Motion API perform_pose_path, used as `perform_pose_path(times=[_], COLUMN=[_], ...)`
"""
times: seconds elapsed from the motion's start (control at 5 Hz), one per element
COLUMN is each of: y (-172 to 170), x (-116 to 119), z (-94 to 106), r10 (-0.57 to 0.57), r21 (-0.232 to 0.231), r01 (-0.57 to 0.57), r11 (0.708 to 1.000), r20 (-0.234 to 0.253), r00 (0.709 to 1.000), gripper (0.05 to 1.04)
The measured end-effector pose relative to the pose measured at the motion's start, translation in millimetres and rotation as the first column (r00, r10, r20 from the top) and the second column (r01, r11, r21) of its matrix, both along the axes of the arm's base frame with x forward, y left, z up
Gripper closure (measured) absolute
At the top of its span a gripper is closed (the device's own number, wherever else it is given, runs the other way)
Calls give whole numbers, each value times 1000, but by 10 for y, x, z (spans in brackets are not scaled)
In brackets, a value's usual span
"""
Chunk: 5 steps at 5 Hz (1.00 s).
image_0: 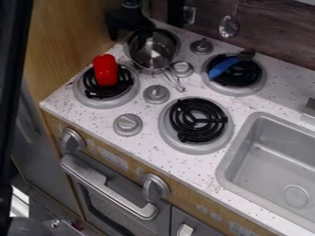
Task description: Move the silver pot to the bottom left burner
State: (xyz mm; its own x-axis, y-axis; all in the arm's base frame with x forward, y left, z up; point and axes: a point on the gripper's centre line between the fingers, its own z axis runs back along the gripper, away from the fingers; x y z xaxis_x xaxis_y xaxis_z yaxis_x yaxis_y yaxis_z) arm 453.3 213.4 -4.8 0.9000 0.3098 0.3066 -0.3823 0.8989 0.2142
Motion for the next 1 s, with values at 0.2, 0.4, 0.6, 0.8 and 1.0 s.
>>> perform_pose_path(times=[0.2,0.4,0.6,0.8,1.0], y=[0,-44,-60,-94,-94], x=[36,55,104,104,107], z=[-112,-294,-292,-301,-299], r10=[31,57,86,84,86], r21=[-20,-63,-61,-60,-56], r01=[-31,-57,-84,-82,-85], r11=[999,996,995,995,995], r20=[0,-4,30,23,25], r00=[1000,998,996,996,996], gripper=[89,133,417,716,932])
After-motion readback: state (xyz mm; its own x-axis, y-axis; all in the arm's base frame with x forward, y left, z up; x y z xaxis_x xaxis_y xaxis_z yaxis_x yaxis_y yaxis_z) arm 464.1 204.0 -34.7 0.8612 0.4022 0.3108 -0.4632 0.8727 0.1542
